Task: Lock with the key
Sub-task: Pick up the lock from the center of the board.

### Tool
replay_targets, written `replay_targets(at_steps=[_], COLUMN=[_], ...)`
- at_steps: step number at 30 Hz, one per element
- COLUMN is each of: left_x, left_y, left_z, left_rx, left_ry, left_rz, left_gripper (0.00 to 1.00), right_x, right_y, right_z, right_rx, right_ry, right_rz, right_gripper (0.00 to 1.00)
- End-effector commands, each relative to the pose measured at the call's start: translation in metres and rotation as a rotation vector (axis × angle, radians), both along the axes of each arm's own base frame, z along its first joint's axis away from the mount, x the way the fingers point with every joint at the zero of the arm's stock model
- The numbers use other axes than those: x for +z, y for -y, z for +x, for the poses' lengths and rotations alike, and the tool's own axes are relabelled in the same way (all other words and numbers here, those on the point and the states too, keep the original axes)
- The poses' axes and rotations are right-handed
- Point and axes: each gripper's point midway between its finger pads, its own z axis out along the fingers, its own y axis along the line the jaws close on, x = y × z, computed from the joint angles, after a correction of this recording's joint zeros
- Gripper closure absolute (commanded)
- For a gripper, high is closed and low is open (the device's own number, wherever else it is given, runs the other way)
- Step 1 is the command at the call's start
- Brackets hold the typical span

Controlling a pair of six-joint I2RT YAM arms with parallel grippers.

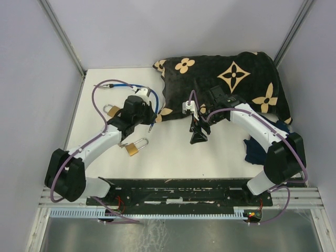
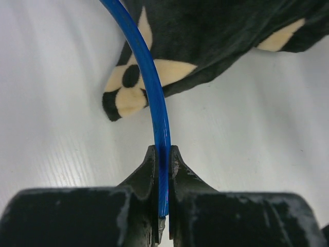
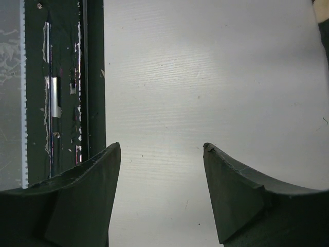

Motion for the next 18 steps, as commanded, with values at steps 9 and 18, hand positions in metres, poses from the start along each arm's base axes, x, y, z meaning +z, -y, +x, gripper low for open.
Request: replay_targets(at_steps=[9,18], left_x=[0.085,0.109], left_y=[0.041,0.045], left_z=[-0.047,-0.062], left_rx=[-0.222,-0.235], left_ry=[0.123,0.164], left_rz=[-0.356,-0.513], left_gripper=[0.97,0.97], right_x=[0.018,0.023], right_y=[-0.008,-0.012], right_z=[-0.009,-0.015], right_rx=[0.064,0.080], right_ry=[0.051,0.032], right_rz=[0.104,0.144], right_gripper=[0.26,0.26])
